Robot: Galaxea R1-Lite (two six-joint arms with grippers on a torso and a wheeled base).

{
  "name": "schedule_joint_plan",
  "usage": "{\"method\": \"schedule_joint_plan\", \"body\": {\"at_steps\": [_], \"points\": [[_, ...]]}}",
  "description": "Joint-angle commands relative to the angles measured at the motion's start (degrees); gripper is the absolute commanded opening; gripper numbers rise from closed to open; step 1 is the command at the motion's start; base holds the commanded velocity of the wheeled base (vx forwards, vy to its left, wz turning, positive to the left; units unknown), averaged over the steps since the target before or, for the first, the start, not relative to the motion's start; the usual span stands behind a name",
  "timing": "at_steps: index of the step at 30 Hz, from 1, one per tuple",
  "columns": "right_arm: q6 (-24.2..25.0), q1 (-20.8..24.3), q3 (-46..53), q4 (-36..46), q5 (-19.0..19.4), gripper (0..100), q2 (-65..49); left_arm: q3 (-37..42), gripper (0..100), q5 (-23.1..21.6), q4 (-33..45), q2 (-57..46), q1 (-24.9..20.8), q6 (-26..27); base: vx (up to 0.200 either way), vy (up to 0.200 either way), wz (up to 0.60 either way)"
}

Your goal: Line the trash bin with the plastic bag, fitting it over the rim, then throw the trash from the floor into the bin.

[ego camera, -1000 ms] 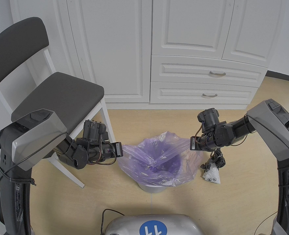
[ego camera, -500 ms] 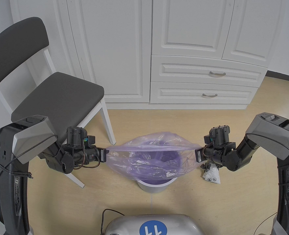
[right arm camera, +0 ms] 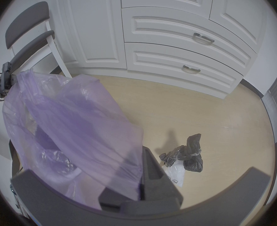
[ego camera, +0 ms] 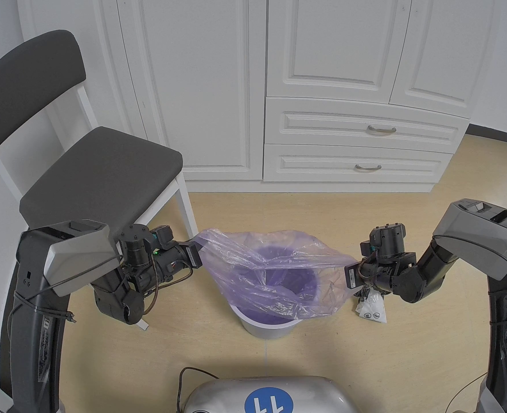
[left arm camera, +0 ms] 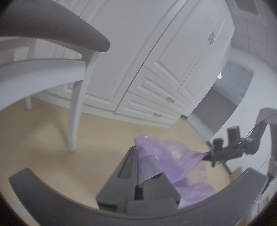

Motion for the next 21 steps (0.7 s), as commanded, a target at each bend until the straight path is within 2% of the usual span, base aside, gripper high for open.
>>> {"method": "schedule_joint_plan", "body": {"at_steps": [1, 12, 16, 21], "points": [[0.58, -0.23, -0.54, -0.83, -0.32, 0, -1.21, -1.01, 0, -1.9, -5.47, 5.24, -0.98, -5.77, 0.0, 0.0, 0.0], [8.05, -0.14, -6.6, -2.5, -0.58, 0, 1.43, -2.41, 0, -3.3, -6.26, 7.62, -0.1, -5.86, 0.0, 0.0, 0.0], [8.49, -0.31, -7.13, -5.23, -0.58, 0, 2.75, -4.08, 0, -3.57, -6.26, 10.52, -0.1, -3.4, 0.0, 0.0, 0.0], [8.49, -0.4, -7.31, -5.32, -0.23, 0, 3.19, -3.82, 0, -3.66, -5.82, 10.61, -0.1, -2.78, 0.0, 0.0, 0.0]]}}
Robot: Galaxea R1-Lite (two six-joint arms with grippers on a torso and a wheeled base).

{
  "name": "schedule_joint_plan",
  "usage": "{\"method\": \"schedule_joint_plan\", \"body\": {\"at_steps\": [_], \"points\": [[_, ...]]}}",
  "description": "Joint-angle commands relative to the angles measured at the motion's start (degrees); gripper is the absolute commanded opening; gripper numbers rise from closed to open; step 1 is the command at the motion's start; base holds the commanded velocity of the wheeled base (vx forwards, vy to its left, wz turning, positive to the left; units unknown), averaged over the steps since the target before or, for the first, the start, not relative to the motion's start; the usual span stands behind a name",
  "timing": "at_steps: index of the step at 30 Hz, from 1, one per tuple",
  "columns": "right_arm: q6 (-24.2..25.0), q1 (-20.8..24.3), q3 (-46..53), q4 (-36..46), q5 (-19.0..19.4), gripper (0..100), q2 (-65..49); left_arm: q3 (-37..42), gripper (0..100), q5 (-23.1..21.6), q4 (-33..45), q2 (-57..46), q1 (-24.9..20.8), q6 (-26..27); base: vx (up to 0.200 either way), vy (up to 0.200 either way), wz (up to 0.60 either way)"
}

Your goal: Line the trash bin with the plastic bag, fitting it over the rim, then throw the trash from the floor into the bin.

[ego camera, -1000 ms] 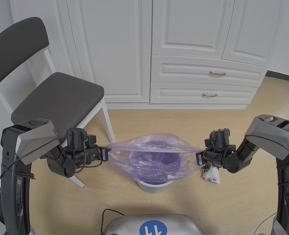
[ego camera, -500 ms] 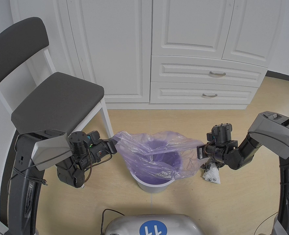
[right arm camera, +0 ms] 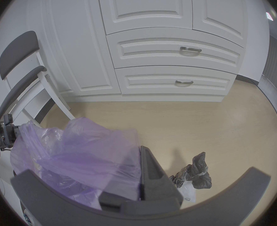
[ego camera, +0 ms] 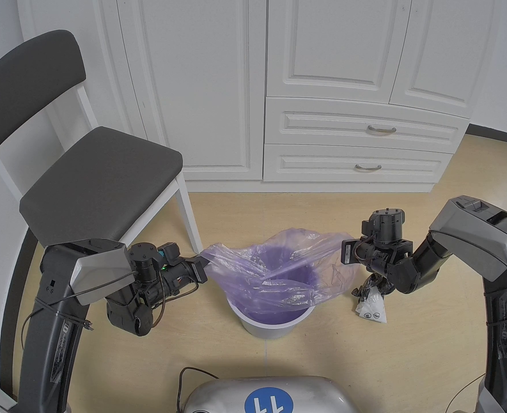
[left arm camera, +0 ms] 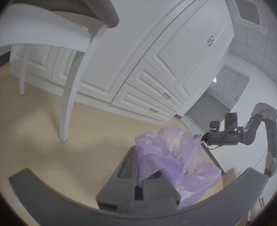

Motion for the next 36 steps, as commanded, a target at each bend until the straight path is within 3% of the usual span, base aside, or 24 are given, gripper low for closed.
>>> {"method": "schedule_joint_plan", "body": {"at_steps": [1, 10, 20, 22, 28, 36], "points": [[0.02, -0.07, -0.41, -0.14, 0.27, 0, 1.36, -0.36, 0, -0.01, 0.2, 1.71, 0.01, 0.1, 0.0, 0.0, 0.0], [-0.07, -0.86, -1.73, -4.62, 0.62, 0, 5.05, -1.59, 0, -0.01, 1.26, 2.94, 0.1, 2.03, 0.0, 0.0, 0.0], [-0.25, -0.69, -0.85, -3.57, 0.71, 0, 4.53, 1.22, 0, -0.1, 1.87, 1.97, -0.08, 5.28, 0.0, 0.0, 0.0], [-0.42, -0.69, -0.32, -1.28, 0.71, 0, 3.82, 1.92, 0, -0.1, 2.4, 1.18, -0.16, 5.81, 0.0, 0.0, 0.0], [-0.07, -0.25, -1.38, 21.13, 0.71, 0, -2.51, 4.56, 0, -0.1, 7.41, -2.69, 0.1, 6.25, 0.0, 0.0, 0.0], [-3.32, 1.16, 1.44, 24.12, 0.8, 0, -2.33, 5.26, 0, -0.18, 8.91, -3.3, 0.1, 6.6, 0.0, 0.0, 0.0]]}}
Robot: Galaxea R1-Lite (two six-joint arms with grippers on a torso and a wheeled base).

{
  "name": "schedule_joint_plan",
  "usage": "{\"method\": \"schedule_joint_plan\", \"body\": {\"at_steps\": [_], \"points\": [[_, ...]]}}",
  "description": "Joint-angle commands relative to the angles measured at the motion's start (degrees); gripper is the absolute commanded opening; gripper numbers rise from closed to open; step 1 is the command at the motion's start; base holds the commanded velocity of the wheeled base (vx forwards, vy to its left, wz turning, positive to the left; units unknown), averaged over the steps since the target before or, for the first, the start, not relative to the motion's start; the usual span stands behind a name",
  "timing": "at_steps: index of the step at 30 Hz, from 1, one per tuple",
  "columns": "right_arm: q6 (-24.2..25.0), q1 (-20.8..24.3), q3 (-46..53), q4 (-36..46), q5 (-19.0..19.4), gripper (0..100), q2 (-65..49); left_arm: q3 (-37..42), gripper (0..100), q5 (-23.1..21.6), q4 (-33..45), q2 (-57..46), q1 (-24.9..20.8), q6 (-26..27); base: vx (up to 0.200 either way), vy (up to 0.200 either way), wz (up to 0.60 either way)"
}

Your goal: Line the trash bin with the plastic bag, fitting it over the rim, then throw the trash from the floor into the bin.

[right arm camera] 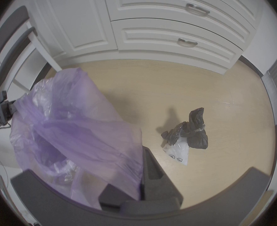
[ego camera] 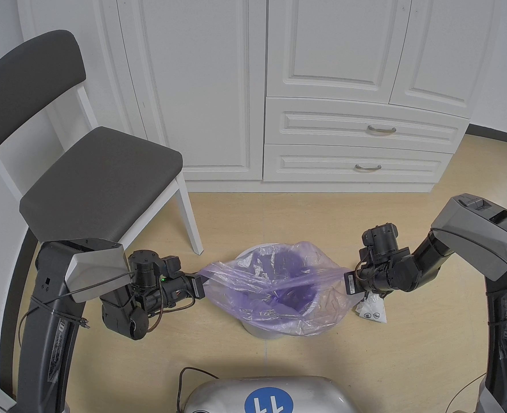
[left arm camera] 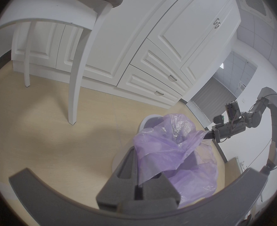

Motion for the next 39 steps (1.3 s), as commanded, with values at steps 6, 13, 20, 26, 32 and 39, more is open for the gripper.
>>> {"method": "schedule_joint_plan", "body": {"at_steps": [6, 13, 20, 26, 32, 39], "points": [[-4.97, 3.2, 5.68, -0.14, 0.36, 100, -0.37, 0.39, 0, -0.03, 1.41, -1.0, 0.48, 2.63, 0.0, 0.0, 0.0], [-6.28, 4.34, 7.79, -0.58, 2.29, 100, -0.55, 0.74, 100, -0.03, 1.24, -1.0, 0.57, 2.8, 0.0, 0.0, 0.0], [-9.27, 1.97, 11.48, -1.19, 3.26, 100, -6.26, 1.18, 100, -0.03, 1.06, -1.35, 0.57, 2.89, 0.0, 0.0, 0.0], [-15.42, 1.44, 18.69, -5.85, 9.5, 100, -13.03, 1.27, 100, -0.03, 1.15, -1.17, 0.57, 3.5, 0.0, 0.0, 0.0], [-15.6, 2.14, 20.97, -9.19, 13.37, 100, -12.24, 1.35, 100, -0.03, 1.15, -1.17, 0.57, 3.59, 0.0, 0.0, 0.0], [-16.3, 1.88, 21.15, -9.54, 19.69, 0, -9.78, 1.27, 100, -0.03, 1.32, -1.0, 0.48, 3.59, 0.0, 0.0, 0.0]]}}
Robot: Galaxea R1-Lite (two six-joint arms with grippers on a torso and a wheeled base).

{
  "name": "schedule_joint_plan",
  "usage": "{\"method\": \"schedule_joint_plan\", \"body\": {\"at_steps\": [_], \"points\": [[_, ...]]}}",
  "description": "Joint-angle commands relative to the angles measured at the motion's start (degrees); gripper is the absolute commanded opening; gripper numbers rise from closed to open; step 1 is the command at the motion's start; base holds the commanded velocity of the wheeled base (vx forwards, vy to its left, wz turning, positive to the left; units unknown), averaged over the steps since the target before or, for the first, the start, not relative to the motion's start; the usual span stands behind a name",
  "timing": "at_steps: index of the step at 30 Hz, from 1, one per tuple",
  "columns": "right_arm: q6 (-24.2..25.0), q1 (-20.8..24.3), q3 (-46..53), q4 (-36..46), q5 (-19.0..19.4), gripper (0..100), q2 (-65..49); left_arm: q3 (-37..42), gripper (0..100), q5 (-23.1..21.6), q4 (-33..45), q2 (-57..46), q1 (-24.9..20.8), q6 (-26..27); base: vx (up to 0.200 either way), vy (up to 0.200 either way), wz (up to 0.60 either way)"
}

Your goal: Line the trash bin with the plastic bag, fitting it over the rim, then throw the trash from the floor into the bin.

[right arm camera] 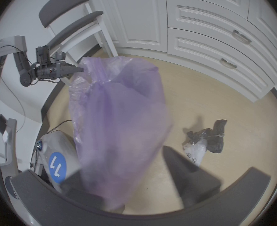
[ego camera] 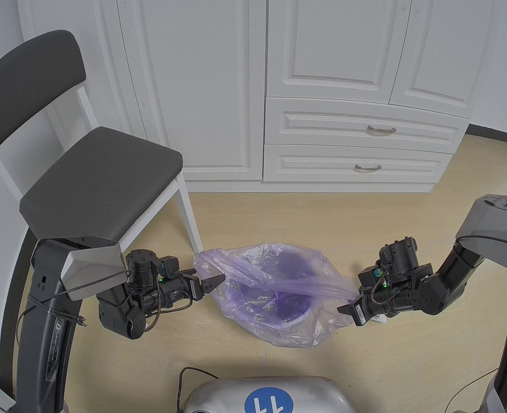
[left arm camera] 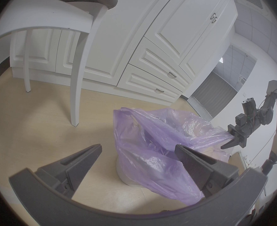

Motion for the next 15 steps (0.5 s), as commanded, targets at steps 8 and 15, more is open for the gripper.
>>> {"method": "schedule_joint_plan", "body": {"at_steps": [8, 15], "points": [[-1.94, -4.41, 2.02, -3.64, 16.23, 0, 0.98, -0.53, 100, 0.01, 0.36, 0.35, -0.02, -0.04, 0.0, 0.0, 0.0], [-6.6, -5.55, 2.98, -4.52, 15.96, 100, 1.42, -0.44, 100, 0.1, 0.27, 0.44, 0.07, -0.04, 0.0, 0.0, 0.0]]}}
